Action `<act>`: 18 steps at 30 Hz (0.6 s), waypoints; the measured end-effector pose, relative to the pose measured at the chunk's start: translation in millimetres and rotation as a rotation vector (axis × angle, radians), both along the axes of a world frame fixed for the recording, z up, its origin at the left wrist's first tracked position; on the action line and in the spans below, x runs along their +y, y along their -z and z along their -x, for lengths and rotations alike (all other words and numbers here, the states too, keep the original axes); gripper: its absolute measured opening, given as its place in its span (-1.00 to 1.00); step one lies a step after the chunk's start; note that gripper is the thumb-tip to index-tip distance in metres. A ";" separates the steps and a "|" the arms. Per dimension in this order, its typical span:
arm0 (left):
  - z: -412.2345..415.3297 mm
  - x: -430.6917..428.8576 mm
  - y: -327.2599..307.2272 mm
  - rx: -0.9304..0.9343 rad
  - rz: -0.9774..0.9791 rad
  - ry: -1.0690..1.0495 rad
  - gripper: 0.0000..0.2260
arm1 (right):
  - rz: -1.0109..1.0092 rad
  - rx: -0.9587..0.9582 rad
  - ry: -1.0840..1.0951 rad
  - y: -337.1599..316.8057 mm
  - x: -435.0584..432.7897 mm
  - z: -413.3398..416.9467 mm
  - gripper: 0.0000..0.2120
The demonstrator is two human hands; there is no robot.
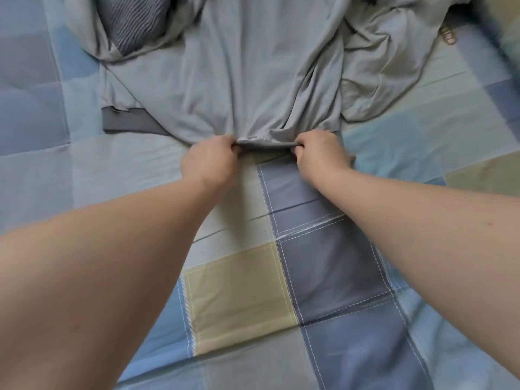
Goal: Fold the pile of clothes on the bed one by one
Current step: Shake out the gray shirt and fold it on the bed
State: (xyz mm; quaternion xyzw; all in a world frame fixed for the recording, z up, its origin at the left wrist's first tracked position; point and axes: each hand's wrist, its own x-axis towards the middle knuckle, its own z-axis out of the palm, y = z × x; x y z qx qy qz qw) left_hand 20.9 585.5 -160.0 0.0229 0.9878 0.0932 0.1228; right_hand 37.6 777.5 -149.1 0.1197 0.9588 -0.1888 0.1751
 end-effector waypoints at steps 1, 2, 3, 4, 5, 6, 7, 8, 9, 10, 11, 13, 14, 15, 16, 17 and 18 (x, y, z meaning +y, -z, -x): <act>-5.7 -2.0 -11.0 0.009 -0.001 -0.027 -0.81 | -0.001 -0.020 0.005 -15.1 0.2 -1.9 -0.81; -15.1 -5.2 -26.5 0.041 0.000 -0.036 -0.81 | -0.001 -0.022 0.013 -31.9 0.2 -6.5 -0.84; -26.6 -10.0 -44.1 0.089 -0.020 -0.036 -0.81 | -0.008 -0.007 0.007 -49.5 0.2 -12.3 -0.83; -38.9 -16.9 -66.1 0.139 -0.075 -0.041 -0.82 | -0.002 0.022 -0.015 -69.5 -1.3 -17.7 -0.81; -49.8 -25.0 -89.5 0.171 -0.151 -0.050 -0.82 | 0.031 0.055 -0.035 -93.8 -4.2 -23.5 -0.78; -60.5 -34.0 -116.7 0.181 -0.244 -0.071 -0.82 | 0.090 0.078 -0.049 -122.0 -8.3 -29.0 -0.74; -69.3 -44.4 -144.8 0.162 -0.344 -0.107 -0.81 | 0.156 0.101 -0.065 -155.2 -14.6 -34.9 -0.71; -75.1 -55.7 -178.6 0.132 -0.436 -0.151 -0.81 | 0.207 0.131 -0.068 -190.9 -23.2 -39.0 -0.70; -79.4 -68.3 -214.2 0.108 -0.510 -0.195 -0.81 | 0.243 0.156 -0.077 -230.2 -34.3 -44.4 -0.71; -84.0 -81.0 -251.8 0.111 -0.568 -0.230 -0.82 | 0.273 0.170 -0.089 -270.5 -47.0 -51.5 -0.73; -89.8 -94.9 -293.3 0.133 -0.618 -0.252 -0.82 | 0.302 0.190 -0.104 -313.8 -60.6 -61.6 -0.74; -108.0 -123.2 -374.4 0.193 -0.700 -0.247 -0.79 | 0.359 0.250 -0.113 -395.0 -88.1 -89.0 -0.71; -117.8 -136.7 -408.8 0.215 -0.729 -0.226 -0.78 | 0.396 0.280 -0.103 -428.2 -100.5 -103.3 -0.71; -126.2 -151.0 -440.4 0.222 -0.751 -0.199 -0.76 | 0.436 0.310 -0.083 -458.7 -112.3 -115.6 -0.72; -134.7 -164.7 -470.0 0.219 -0.765 -0.164 -0.75 | 0.482 0.333 -0.055 -485.6 -124.1 -128.4 -0.73; -145.2 -179.2 -496.9 0.219 -0.767 -0.131 -0.74 | 0.526 0.353 -0.029 -509.9 -136.1 -141.9 -0.75; -155.7 -193.8 -521.1 0.228 -0.764 -0.104 -0.74 | 0.571 0.371 -0.011 -529.9 -148.5 -153.4 -0.75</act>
